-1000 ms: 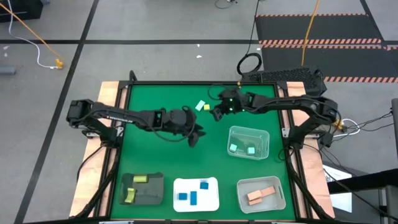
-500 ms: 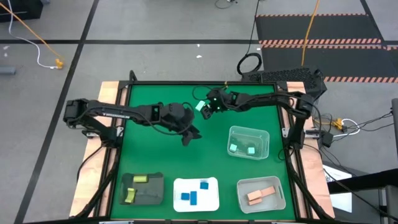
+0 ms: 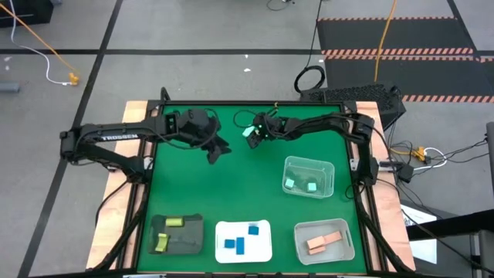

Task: Sort & place blocks by color
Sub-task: Put the green block into the black bin

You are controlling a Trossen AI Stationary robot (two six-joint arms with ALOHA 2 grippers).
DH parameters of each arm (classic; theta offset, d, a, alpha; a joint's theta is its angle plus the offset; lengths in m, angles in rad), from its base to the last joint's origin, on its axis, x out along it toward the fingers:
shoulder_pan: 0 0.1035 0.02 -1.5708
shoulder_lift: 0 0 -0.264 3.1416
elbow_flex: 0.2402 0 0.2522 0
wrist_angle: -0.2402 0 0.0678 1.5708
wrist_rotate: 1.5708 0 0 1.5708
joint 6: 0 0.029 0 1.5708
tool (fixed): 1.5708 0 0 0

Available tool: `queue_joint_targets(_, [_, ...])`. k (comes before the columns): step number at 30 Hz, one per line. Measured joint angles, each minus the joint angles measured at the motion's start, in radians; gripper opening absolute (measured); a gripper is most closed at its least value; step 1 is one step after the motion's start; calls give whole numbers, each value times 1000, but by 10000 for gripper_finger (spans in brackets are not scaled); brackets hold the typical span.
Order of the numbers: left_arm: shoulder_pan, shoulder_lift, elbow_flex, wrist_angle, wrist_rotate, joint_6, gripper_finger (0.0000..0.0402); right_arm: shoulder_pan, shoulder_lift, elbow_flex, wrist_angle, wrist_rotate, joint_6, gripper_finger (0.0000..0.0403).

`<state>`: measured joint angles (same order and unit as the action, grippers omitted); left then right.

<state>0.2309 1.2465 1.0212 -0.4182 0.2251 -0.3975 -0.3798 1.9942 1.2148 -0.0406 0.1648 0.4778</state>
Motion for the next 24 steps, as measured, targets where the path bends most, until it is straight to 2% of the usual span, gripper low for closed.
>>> queue_joint_targets(9, [45, -89, -3, -73, -19, -24, 175, 0, 15, 3, -3, 44, -23, 232])
queue_joint_targets(13, [45, -103, -2, -73, -25, -27, 175, 0, 13, 4, -46, 31, -27, 198])
queue_joint_targets(18, [45, -109, -3, -71, -25, -30, 175, 1, 10, 7, -90, -3, -19, 124])
queue_joint_targets(24, [44, -108, -3, -71, -27, -85, 175, 2, -20, 4, -117, -118, -8, 117])
